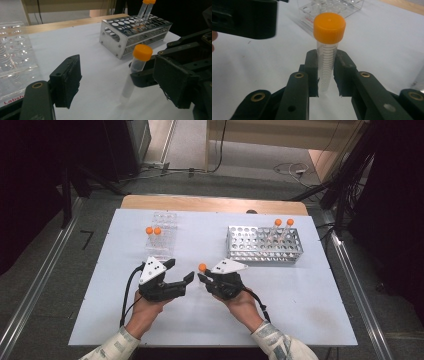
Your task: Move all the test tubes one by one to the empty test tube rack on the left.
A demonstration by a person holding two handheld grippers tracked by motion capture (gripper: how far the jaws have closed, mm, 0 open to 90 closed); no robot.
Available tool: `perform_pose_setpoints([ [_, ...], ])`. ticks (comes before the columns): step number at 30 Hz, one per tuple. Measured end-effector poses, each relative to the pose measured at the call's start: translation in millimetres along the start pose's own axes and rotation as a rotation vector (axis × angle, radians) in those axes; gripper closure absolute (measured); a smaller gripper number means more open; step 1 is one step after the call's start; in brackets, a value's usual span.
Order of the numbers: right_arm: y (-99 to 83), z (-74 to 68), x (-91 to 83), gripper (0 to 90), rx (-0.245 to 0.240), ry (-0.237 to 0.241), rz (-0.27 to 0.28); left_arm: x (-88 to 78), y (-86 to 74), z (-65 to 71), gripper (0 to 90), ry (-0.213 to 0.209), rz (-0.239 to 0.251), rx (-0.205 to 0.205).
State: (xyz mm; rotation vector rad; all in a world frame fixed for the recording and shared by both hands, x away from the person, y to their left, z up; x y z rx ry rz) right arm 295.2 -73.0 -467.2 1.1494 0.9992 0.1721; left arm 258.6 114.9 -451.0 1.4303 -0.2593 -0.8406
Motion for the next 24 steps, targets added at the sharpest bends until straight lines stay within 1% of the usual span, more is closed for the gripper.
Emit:
perform_pose_setpoints([
  [3, 1.5, -7.5, 2.3, 72.1, -0.008, 0.016, -0.002, -0.2, 0.1, 1.4, 29.7, -0.013, 0.002, 0.008],
  [4, 2.3, -9.2, 3.2, 72.1, -0.017, 0.020, 0.003, -0.3, 0.0, 1.6, 32.1, -0.018, 0.001, 0.009],
  [6, 3.7, -13.3, 3.9, 72.1, -0.016, 0.029, 0.004, -0.3, -0.2, 2.3, 37.1, -0.027, 0.003, 0.010],
  [9, 5.6, -17.3, 4.4, 72.1, -0.019, 0.038, 0.005, 0.1, -0.6, 3.5, 45.3, -0.049, 0.003, 0.019],
  [15, 9.1, -23.1, 4.2, 72.1, -0.030, 0.056, 0.019, 3.5, -2.5, 5.0, 56.7, -0.074, -0.006, 0.024],
  [22, 9.7, -26.4, 3.8, 72.0, -0.031, 0.064, 0.015, 5.1, -4.1, 5.6, 67.5, -0.068, -0.009, 0.036],
  [24, 9.4, -25.7, 4.5, 71.9, -0.035, 0.065, 0.015, 5.1, -4.2, 5.5, 68.8, -0.066, -0.008, 0.037],
])
Point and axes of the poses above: each handheld gripper's, and its own axes: x roughly forward along the jaws, y roughly out of its top, z roughly to its right, the point moved 2 cm from there along x, roughly forward along the jaws, and after that the axes turned 6 degrees about -y, right-handed, at the moved point
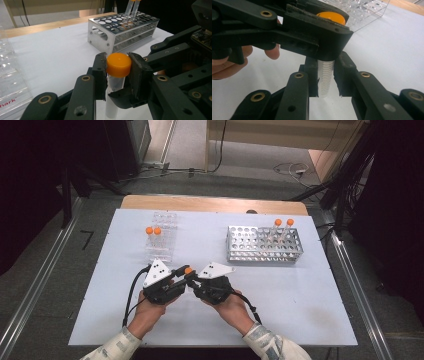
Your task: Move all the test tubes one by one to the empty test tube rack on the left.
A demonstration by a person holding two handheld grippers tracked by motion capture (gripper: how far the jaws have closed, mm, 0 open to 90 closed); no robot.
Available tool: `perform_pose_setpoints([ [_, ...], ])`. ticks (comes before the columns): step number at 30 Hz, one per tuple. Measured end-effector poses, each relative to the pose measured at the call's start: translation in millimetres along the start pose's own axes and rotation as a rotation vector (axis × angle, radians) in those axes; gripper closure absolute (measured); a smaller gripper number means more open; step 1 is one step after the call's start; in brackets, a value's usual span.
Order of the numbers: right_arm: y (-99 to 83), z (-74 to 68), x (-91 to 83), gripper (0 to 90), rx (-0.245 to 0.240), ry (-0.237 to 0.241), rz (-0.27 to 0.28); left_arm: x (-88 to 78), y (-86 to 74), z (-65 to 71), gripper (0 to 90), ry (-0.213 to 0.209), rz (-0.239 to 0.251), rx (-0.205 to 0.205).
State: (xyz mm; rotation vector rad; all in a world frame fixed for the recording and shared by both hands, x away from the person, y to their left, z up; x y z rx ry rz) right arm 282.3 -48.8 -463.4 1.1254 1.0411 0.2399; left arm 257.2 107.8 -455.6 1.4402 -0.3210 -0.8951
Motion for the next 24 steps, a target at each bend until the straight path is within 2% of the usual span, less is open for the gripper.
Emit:
perform_pose_setpoints([
  [4, 0.0, 0.1, -0.5, 71.1, 0.007, -0.002, -0.001, -0.5, 0.4, -0.9, 69.7, -0.002, 0.004, -0.005],
  [8, -0.4, 2.5, 0.4, 49.2, 0.004, 0.008, -0.013, -3.3, 2.6, -3.6, 69.8, 0.006, 0.019, -0.011],
  [10, -0.9, 5.0, 0.7, 36.0, 0.022, 0.005, -0.034, -5.1, 4.1, -6.3, 69.8, 0.013, 0.027, -0.020],
  [13, -1.7, 11.7, -0.7, 29.6, 0.038, -0.003, -0.041, -8.2, 7.1, -11.9, 69.9, 0.028, 0.040, -0.035],
  [19, -5.8, 23.4, -8.3, 27.1, 0.068, -0.026, -0.046, -14.1, 16.5, -25.9, 69.8, 0.074, 0.054, -0.050],
  [24, -10.5, 31.6, -13.1, 27.2, 0.080, -0.042, -0.049, -20.7, 27.2, -43.5, 69.8, 0.121, 0.072, -0.082],
])
Point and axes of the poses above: each handheld gripper's, and its own axes: x roughly forward along the jaws, y roughly out of its top, z roughly to its right, the point moved 2 cm from there along x, roughly forward along the jaws, and after that the axes turned 6 degrees about -y, right-handed, at the moved point
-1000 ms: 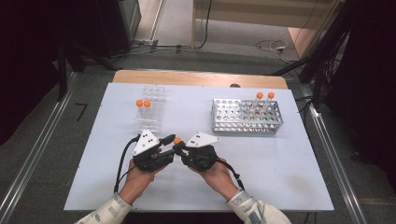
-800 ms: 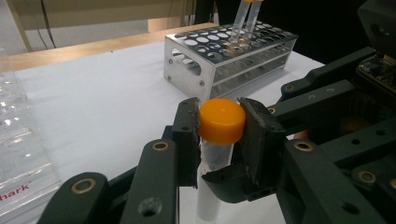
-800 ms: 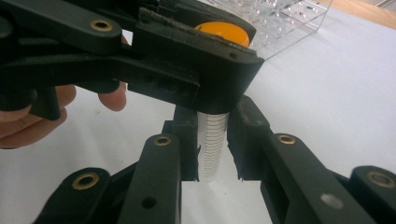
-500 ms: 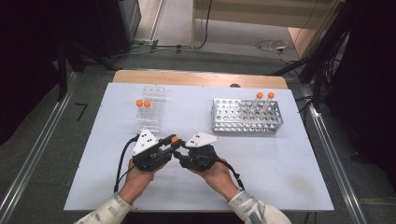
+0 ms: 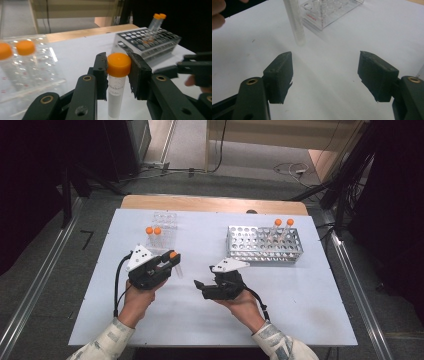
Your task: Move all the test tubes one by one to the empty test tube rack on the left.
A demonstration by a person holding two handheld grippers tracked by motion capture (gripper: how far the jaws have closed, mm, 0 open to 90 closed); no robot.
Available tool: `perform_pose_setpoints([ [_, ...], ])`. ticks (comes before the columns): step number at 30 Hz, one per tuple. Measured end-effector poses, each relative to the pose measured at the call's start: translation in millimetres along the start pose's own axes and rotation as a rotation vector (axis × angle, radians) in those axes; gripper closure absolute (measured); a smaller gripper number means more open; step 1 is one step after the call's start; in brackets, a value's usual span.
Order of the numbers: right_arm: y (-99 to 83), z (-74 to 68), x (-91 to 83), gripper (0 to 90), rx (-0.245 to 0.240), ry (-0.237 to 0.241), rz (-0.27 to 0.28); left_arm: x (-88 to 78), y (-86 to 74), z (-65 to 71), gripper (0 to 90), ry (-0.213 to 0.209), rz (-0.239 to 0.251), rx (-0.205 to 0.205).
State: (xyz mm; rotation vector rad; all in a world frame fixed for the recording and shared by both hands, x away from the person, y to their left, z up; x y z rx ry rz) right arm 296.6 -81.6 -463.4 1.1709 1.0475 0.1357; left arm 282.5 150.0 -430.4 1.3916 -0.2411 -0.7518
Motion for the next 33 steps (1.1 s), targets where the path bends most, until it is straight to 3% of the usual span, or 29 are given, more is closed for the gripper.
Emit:
perform_pose_setpoints([
  [6, -1.3, 5.9, -3.8, 27.4, 0.014, -0.011, 0.006, -6.5, 17.5, -20.0, 69.8, 0.073, 0.027, -0.007],
  [13, -1.4, 6.1, -3.9, 27.5, 0.012, -0.012, 0.006, -11.5, 26.8, -40.9, 69.9, 0.138, 0.036, -0.018],
  [20, -2.1, 5.8, -2.6, 27.5, 0.012, -0.014, -0.002, -9.5, 32.6, -46.6, 69.9, 0.157, 0.045, -0.017],
  [33, -2.4, 6.0, -2.9, 27.8, 0.016, -0.011, -0.001, 11.2, 47.3, -52.0, 69.8, 0.188, 0.052, -0.001],
])
Point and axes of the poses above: each handheld gripper's, and its own axes: x roughly forward along the jaws, y roughly out of its top, z roughly to its right, the point moved 2 cm from there along x, roughly forward along the jaws, and after that the axes turned 6 degrees about -y, right-handed, at the moved point
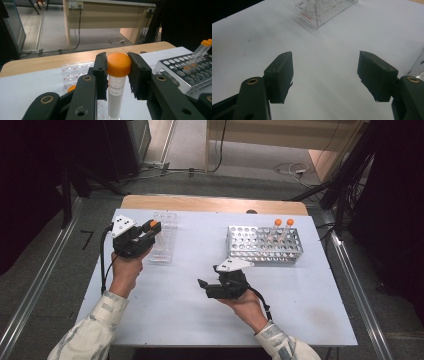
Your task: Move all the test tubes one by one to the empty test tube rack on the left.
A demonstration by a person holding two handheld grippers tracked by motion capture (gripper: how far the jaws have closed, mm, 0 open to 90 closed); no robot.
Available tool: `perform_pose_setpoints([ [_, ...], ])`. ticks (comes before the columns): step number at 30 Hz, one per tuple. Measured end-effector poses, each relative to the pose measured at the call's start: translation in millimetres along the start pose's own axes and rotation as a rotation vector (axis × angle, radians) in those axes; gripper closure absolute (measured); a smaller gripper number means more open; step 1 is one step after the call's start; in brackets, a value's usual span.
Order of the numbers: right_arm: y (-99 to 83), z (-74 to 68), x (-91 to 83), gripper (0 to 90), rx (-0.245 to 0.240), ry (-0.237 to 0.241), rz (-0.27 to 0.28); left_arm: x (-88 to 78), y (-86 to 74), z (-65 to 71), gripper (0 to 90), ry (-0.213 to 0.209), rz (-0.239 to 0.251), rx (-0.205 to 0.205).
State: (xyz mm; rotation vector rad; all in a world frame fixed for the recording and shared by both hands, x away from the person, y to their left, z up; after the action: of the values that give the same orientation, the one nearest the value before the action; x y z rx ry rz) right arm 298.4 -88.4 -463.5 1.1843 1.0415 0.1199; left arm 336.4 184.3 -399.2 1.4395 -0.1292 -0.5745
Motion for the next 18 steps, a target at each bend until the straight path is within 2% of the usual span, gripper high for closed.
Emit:
perform_pose_setpoints([
  [11, 0.1, 0.2, -0.7, 28.1, 0.002, 0.002, 0.003, 18.4, -6.0, -0.5, 69.8, 0.019, -0.030, 0.009],
  [18, -0.1, 0.3, -1.3, 28.1, 0.002, 0.000, 0.002, 25.2, -12.8, 0.2, 69.7, 0.032, -0.068, 0.031],
])
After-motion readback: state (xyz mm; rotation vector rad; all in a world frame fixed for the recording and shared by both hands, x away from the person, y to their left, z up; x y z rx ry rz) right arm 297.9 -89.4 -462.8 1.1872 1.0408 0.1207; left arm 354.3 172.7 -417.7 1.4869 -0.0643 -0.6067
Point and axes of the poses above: each handheld gripper's, and its own axes: x roughly forward along the jaws, y roughly out of its top, z roughly to its right, the point moved 2 cm from there along x, roughly forward along the jaws, and after that the axes turned 6 degrees about -y, right-handed, at the moved point
